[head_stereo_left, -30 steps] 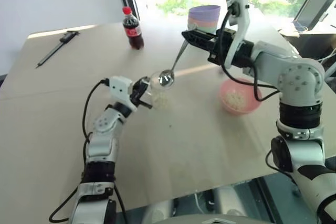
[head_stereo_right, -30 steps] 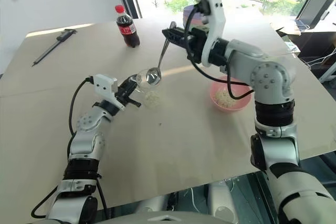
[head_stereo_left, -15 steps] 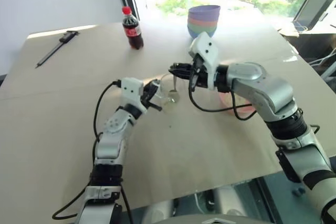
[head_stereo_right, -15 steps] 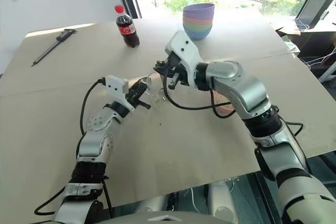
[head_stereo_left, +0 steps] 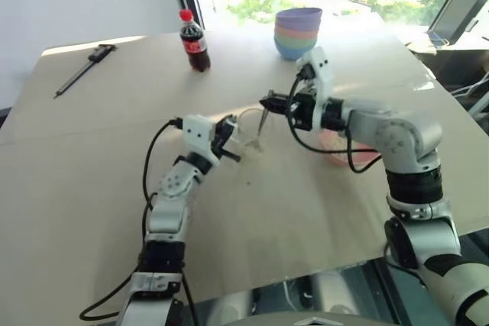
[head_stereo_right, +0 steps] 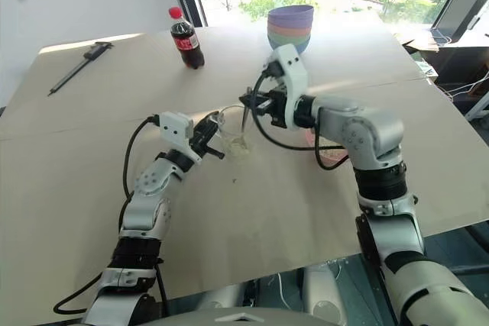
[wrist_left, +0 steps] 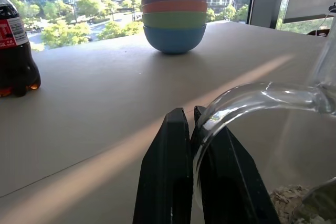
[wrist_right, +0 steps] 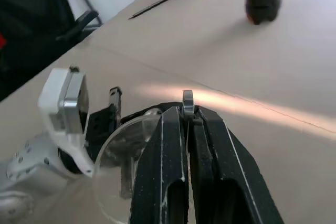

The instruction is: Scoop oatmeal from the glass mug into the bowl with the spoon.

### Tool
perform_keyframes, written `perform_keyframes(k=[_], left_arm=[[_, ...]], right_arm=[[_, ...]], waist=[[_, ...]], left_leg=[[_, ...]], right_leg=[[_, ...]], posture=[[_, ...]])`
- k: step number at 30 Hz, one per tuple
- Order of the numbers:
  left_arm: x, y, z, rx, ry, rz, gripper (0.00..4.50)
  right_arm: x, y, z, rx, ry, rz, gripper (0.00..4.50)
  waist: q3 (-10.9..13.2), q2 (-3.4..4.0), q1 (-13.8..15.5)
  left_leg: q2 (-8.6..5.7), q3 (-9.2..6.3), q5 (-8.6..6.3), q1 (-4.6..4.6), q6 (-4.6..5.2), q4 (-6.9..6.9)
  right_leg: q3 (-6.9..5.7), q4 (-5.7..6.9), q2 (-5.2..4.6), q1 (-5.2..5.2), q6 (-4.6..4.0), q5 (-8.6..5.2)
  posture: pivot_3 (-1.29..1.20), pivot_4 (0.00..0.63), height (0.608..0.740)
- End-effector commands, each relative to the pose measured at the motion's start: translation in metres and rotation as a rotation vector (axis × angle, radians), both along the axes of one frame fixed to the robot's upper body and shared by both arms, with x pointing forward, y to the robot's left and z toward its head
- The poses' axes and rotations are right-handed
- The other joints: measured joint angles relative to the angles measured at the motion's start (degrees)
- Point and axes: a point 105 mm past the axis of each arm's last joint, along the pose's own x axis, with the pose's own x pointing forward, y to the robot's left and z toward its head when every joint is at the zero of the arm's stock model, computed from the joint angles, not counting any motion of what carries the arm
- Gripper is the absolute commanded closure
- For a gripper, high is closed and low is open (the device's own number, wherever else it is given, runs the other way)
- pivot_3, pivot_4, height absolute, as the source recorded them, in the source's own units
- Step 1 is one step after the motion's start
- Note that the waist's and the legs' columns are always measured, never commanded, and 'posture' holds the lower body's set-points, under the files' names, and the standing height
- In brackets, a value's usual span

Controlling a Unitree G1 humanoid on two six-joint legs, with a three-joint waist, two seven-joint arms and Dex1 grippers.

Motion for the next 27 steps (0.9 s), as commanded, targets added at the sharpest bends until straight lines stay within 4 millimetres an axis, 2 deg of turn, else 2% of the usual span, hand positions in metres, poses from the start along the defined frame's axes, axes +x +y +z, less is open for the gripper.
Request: perform_keyframes(k=[1, 9, 16, 20, 27], left_arm=[[0.003, -0.01, -0.002, 0.019, -0.01, -0.011, 4.49], [0.007, -0.018, -0.003, 0.012, -0.016, -0.027, 4.49], [0.009, -0.018, -0.005, 0.013, -0.012, -0.031, 4.49], [0.01, -0.018, -0.007, 0.012, -0.01, -0.031, 4.49], [0.01, -0.019, -0.008, 0.011, -0.008, -0.034, 4.49]], right_arm=[[0.005, -0.009, 0.024, 0.047, -0.012, -0.049, 4.5], [0.004, -0.016, 0.054, 0.059, -0.144, -0.073, 4.5], [0.0, -0.019, 0.053, 0.052, -0.14, -0.062, 4.5], [-0.002, -0.021, 0.054, 0.014, -0.198, -0.053, 4.5], [0.0, -0.027, 0.05, 0.061, -0.106, -0.074, 4.5]], waist=[[0.0, 0.0, 0.0], [0.0, 0.0, 0.0], [0.0, 0.0, 0.0], [0.0, 0.0, 0.0], [0.0, 0.0, 0.0]], left_leg=[[-0.01, 0.0, 0.0, 0.01, 0.0, 0.0], [-0.05, 0.0, 0.0, 0.01, 0.02, 0.01], [-0.02, 0.01, 0.0, 0.02, 0.02, 0.01], [-0.02, 0.01, -0.01, 0.01, 0.03, 0.02], [-0.01, 0.0, -0.01, 0.02, 0.03, 0.03]], right_leg=[[-0.01, 0.01, 0.0, 0.0, 0.0, 0.0], [-0.02, 0.06, 0.05, 0.0, 0.01, 0.0], [0.0, 0.09, 0.25, 0.01, 0.01, 0.0], [-0.01, 0.09, 0.25, 0.01, 0.01, 0.0], [0.0, 0.1, 0.25, 0.02, 0.01, 0.0]], posture=[[0.0, 0.15, 0.74], [0.0, 0.15, 0.74], [0.0, 0.15, 0.74], [0.0, 0.15, 0.74], [0.0, 0.15, 0.74]])
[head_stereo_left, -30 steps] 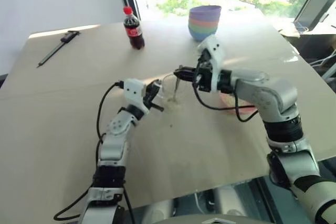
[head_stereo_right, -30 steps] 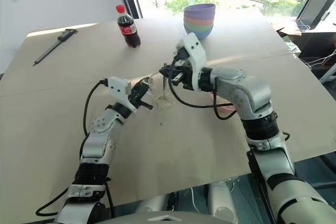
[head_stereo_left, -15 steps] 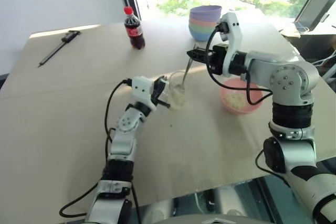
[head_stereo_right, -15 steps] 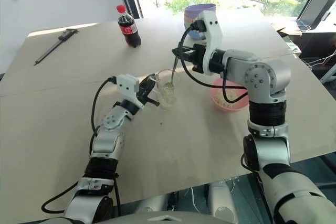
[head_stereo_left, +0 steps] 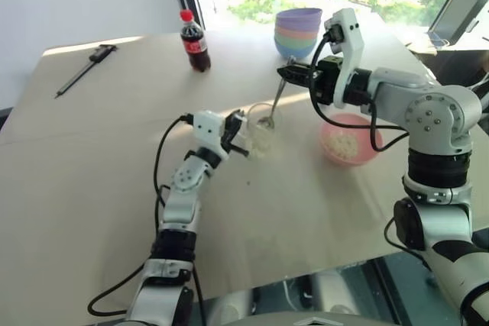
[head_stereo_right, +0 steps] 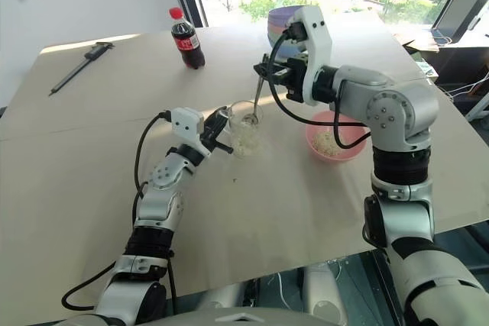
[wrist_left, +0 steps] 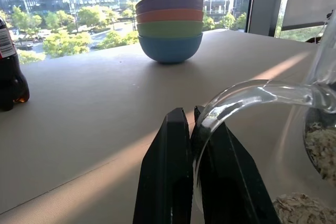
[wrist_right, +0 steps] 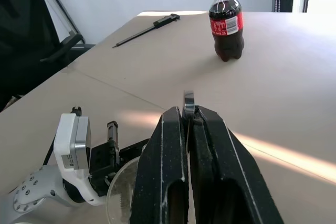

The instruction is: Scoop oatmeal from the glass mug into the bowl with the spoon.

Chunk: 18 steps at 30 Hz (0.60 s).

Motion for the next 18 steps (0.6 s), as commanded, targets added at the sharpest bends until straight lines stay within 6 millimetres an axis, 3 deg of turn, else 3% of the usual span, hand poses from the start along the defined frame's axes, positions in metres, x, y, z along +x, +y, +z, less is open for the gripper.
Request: perform_keyframes(k=[1, 12, 18], left_arm=[[-0.001, -0.006, -0.007, 0.023, 0.016, -0.023, 4.49], [0.0, -0.01, -0.007, 0.015, 0.016, -0.029, 4.49], [0.001, -0.014, -0.007, 0.011, 0.013, -0.039, 4.49]], right_arm=[[-0.001, -0.008, 0.012, 0.059, -0.002, -0.02, 4.5], [0.01, -0.04, -0.005, 0.182, 0.297, -0.159, 4.5], [0.016, -0.05, -0.008, 0.234, 0.373, -0.235, 4.5]], waist=[[0.0, 0.0, 0.0], [0.0, 0.02, 0.4], [0.0, 0.04, 1.1]], left_leg=[[0.0, 0.0, 0.0, 0.0, 0.0, 0.0], [-0.01, 0.0, -0.01, 0.0, 0.02, 0.0], [-0.03, 0.01, -0.01, -0.01, 0.03, 0.0]], right_leg=[[0.0, 0.0, 0.0, 0.0, 0.0, 0.0], [-0.02, 0.03, -0.26, 0.01, 0.0, 0.0], [-0.02, 0.03, -0.23, 0.01, 0.0, 0.0]], posture=[[0.0, 0.15, 0.74], [0.0, 0.15, 0.74], [0.0, 0.15, 0.74]])
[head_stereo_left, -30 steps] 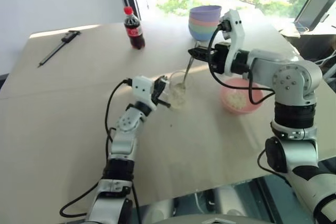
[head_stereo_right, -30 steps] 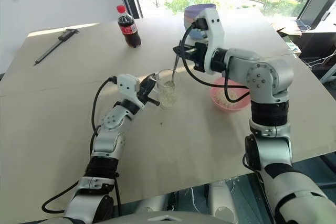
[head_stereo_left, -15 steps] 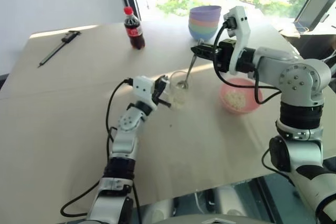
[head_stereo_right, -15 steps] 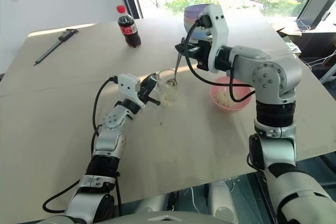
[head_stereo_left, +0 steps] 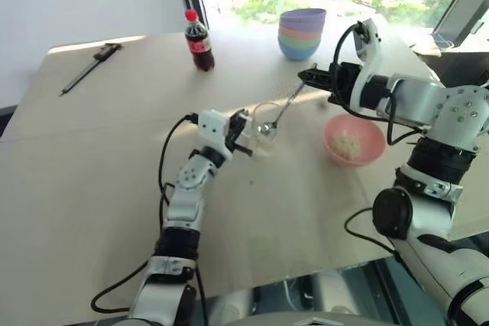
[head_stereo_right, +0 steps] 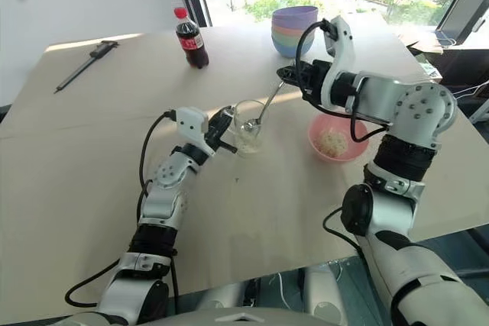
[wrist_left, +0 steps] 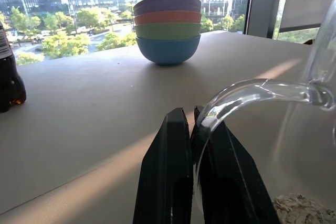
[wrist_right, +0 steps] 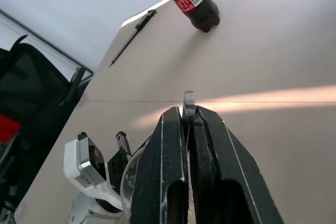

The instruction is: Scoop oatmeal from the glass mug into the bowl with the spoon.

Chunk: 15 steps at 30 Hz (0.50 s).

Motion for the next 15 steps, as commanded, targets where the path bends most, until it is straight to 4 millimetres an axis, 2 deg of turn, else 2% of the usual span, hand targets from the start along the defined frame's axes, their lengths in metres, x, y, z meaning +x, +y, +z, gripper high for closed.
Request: perform_keyframes(k=[1, 15], left_arm=[[-0.001, -0.004, -0.007, 0.016, 0.017, -0.014, 4.49], [0.0, -0.003, -0.009, -0.029, 0.024, -0.016, 4.49]], right_arm=[[0.005, -0.012, 0.007, 0.022, 0.012, -0.079, 4.5], [0.01, -0.031, 0.011, 0.156, 0.078, -0.148, 4.5]], waist=[[0.0, 0.01, 0.1], [0.0, 0.06, 0.1]], left_leg=[[-0.01, 0.0, 0.0, 0.0, 0.0, 0.0], [0.01, 0.03, -0.07, 0.03, 0.13, 0.0]], right_leg=[[0.0, 0.0, 0.1, 0.0, 0.0, 0.0], [0.02, 0.02, 0.27, 0.02, 0.0, 0.0]], posture=[[0.0, 0.15, 0.74], [0.0, 0.15, 0.74]])
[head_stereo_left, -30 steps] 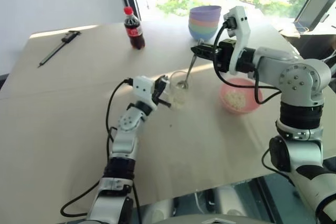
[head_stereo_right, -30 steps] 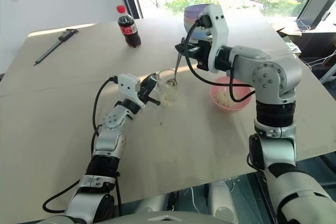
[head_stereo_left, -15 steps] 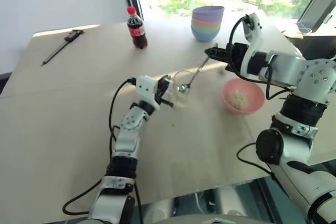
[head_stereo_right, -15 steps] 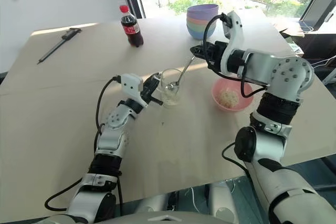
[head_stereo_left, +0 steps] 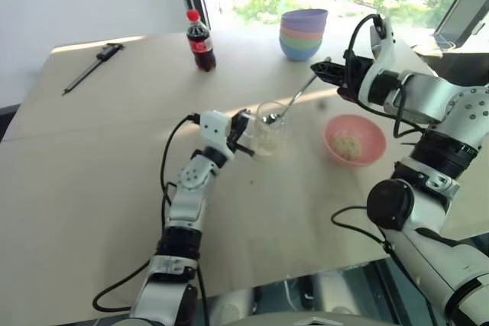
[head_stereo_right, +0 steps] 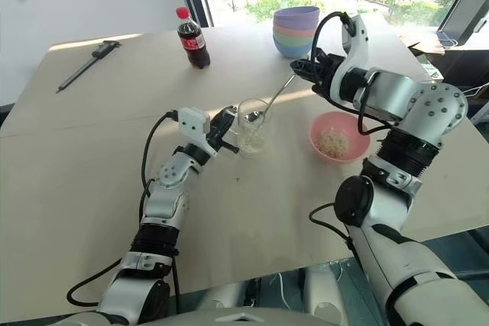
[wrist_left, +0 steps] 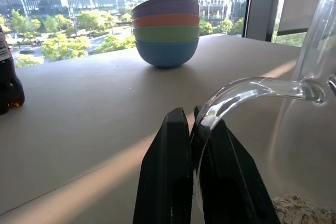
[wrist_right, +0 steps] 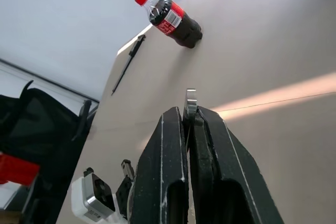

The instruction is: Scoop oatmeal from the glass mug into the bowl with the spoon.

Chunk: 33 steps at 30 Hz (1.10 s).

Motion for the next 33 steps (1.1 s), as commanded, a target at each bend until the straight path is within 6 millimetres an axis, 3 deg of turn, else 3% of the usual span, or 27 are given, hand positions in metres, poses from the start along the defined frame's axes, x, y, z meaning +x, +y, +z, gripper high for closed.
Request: perform_keyframes(k=[1, 17, 33], left_arm=[[0.0, -0.003, -0.008, -0.007, 0.024, -0.015, 4.49], [0.006, -0.001, -0.006, -0.013, 0.01, -0.02, 4.49], [0.013, -0.003, -0.006, -0.031, 0.008, -0.03, 4.49]], right_arm=[[0.0, -0.012, 0.008, 0.028, -0.008, -0.052, 4.5], [0.002, -0.023, 0.004, 0.2, 0.068, -0.105, 4.5], [-0.003, -0.02, -0.012, 0.377, 0.217, -0.173, 4.5]], waist=[[0.0, 0.0, 0.0], [0.0, 0.05, 0.0], [0.0, 0.05, -0.1]], left_leg=[[0.0, 0.0, 0.0, 0.0, 0.0, 0.0], [0.03, 0.02, -0.05, 0.0, 0.12, 0.0], [0.06, 0.03, -0.05, 0.01, 0.14, 0.0]], right_leg=[[0.0, 0.0, 0.0, 0.0, 0.0, 0.0], [0.0, 0.01, 0.07, 0.02, 0.0, 0.0], [0.01, 0.01, 0.11, 0.03, 0.01, -0.01]], posture=[[0.0, 0.15, 0.74], [0.0, 0.15, 0.74], [0.0, 0.15, 0.74]])
